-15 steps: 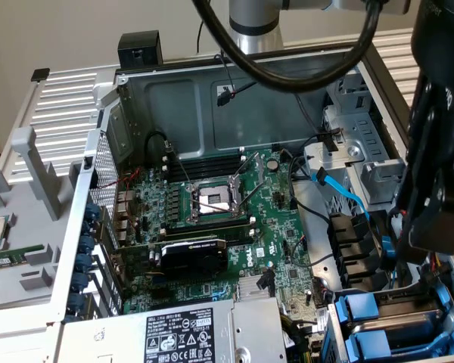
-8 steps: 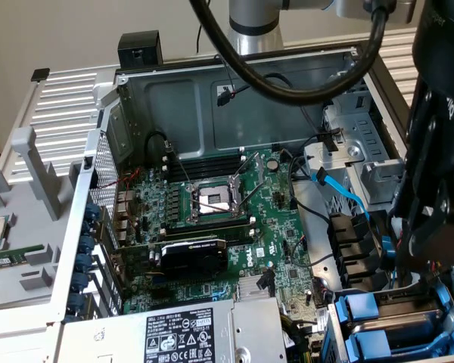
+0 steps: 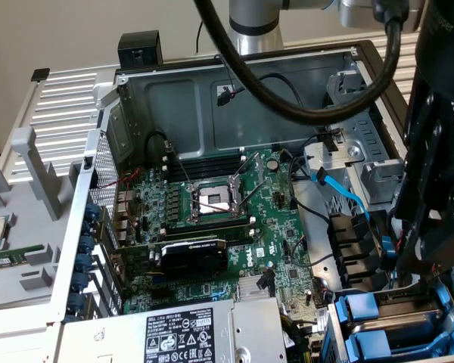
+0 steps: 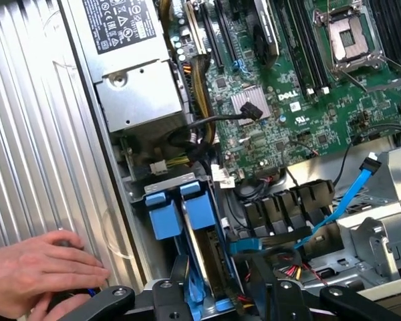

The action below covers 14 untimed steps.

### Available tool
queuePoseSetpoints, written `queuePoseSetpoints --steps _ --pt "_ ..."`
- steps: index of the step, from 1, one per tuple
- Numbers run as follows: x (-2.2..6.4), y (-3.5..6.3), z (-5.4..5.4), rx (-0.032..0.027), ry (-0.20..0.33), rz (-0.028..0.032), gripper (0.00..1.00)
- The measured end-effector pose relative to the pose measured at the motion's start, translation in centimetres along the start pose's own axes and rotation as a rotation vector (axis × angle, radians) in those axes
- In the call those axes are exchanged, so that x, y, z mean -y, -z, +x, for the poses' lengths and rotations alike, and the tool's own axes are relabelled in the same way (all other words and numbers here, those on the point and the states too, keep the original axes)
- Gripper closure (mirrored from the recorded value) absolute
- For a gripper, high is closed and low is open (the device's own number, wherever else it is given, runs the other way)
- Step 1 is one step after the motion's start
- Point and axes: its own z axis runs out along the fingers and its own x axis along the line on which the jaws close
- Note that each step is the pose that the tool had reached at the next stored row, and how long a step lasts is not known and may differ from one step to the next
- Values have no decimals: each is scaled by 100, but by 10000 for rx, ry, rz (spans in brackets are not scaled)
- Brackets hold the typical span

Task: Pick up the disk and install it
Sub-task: 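Insert the first disk wire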

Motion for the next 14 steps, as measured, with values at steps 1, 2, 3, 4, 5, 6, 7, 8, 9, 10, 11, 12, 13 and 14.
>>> queuePoseSetpoints --steps 1,2,3,4,5,6,7,8,9,10,11,12,13,14 --pt "10 1 1 8 30 24 51" --pt "25 1 2 18 47 40 51" --pt "43 0 2 27 62 49 51" --pt "59 1 -1 33 82 53 51" --pt "73 1 -4 43 112 56 51" --pt "82 1 -6 75 140 55 51" --pt "89 1 -7 109 175 56 51" --pt "90 1 -5 135 220 54 51" --pt "92 0 -4 143 284 52 51" --pt "92 -1 -3 148 357 50 51" --pt "93 -8 -1 158 450 50 51" --pt "95 -15 4 159 540 50 51" --pt "96 -20 10 157 625 50 51" --pt "98 -27 15 156 721 49 51"
